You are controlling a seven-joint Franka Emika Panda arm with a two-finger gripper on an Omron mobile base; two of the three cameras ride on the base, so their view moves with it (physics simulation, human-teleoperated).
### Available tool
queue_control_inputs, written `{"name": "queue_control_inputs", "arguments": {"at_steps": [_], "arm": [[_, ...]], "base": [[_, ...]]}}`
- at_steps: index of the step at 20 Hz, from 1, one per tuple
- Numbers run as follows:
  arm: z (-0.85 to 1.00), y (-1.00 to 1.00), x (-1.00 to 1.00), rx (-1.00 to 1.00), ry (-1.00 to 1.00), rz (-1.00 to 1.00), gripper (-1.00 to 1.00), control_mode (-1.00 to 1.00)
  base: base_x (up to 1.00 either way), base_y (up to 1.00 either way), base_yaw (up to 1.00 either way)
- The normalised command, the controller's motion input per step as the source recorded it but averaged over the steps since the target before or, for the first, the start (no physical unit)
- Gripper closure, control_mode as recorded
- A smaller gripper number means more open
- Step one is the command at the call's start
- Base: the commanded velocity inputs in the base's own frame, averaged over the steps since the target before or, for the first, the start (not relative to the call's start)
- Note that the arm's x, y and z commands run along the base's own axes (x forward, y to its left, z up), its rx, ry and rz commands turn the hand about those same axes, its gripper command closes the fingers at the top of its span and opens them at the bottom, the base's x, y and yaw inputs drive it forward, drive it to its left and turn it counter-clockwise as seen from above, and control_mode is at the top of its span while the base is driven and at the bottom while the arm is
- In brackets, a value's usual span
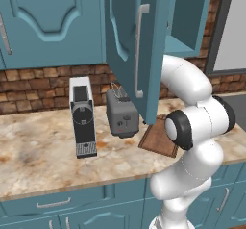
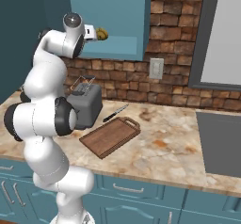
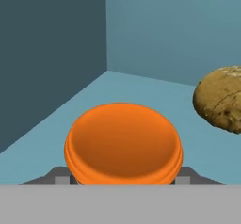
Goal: Pick the bread, place it on the cutting board, pick the jam, place it on the counter, and close the cabinet.
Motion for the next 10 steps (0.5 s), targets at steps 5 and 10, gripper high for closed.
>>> {"name": "queue_control_inputs", "arguments": {"at_steps": [5,10], "arm": [[0.0,0.0,0.0,0.0,0.0,0.01,1.0,-1.0],[0.0,0.0,0.0,0.0,0.0,0.01,1.0,-1.0]], "base": [[0.0,0.0,0.0],[0.0,0.0,0.0]]}}
